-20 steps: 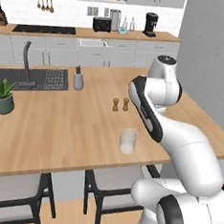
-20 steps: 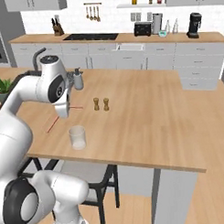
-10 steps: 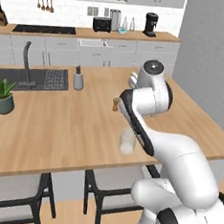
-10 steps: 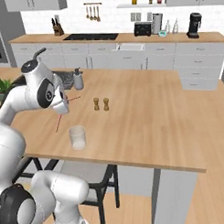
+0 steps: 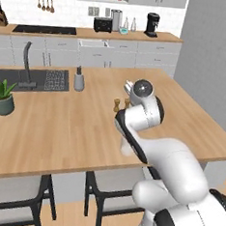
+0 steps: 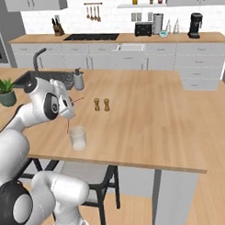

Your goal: Take a straw from the drawer in front and place it inside the glass cup on the dining counter.

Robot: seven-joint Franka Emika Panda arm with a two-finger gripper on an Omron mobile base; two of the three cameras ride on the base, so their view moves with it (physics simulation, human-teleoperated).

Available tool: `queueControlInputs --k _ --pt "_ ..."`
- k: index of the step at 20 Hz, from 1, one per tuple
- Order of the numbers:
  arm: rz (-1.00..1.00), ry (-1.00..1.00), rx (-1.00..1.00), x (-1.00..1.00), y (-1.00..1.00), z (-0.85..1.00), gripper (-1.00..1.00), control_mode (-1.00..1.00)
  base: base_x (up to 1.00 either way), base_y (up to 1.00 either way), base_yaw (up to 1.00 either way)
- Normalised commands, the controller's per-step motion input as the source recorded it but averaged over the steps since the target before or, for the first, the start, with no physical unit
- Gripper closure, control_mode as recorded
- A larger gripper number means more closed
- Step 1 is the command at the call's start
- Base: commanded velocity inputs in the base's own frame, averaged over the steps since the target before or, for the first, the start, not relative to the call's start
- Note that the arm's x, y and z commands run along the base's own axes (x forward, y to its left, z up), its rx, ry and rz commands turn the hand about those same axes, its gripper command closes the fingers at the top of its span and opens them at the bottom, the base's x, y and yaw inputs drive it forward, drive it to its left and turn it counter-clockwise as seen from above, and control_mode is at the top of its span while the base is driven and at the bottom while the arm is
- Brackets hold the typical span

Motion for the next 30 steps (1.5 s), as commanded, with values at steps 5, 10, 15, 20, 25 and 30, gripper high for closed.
queueControlInputs --k 5,10,15,20,25,30 --pt "0.00 0.00 0.00 0.55 0.01 -0.17 1.00 -1.00 0.00 0.00 0.00" --pt "0.00 -0.07 0.00 0.34 0.02 -0.09 1.00 -1.00 0.00 0.00 0.00" --pt "0.00 -0.09 0.00 0.03 0.03 -0.20 1.00 -1.00 0.00 0.00 0.00" --pt "0.00 -0.07 0.01 0.05 0.00 -0.24 1.00 -1.00 0.00 0.00 0.00" --pt "0.00 -0.01 0.03 0.08 0.00 -0.24 1.00 -1.00 0.00 0.00 0.00" --pt "0.00 0.00 0.03 0.04 0.00 -0.22 1.00 -1.00 0.00 0.00 0.00"
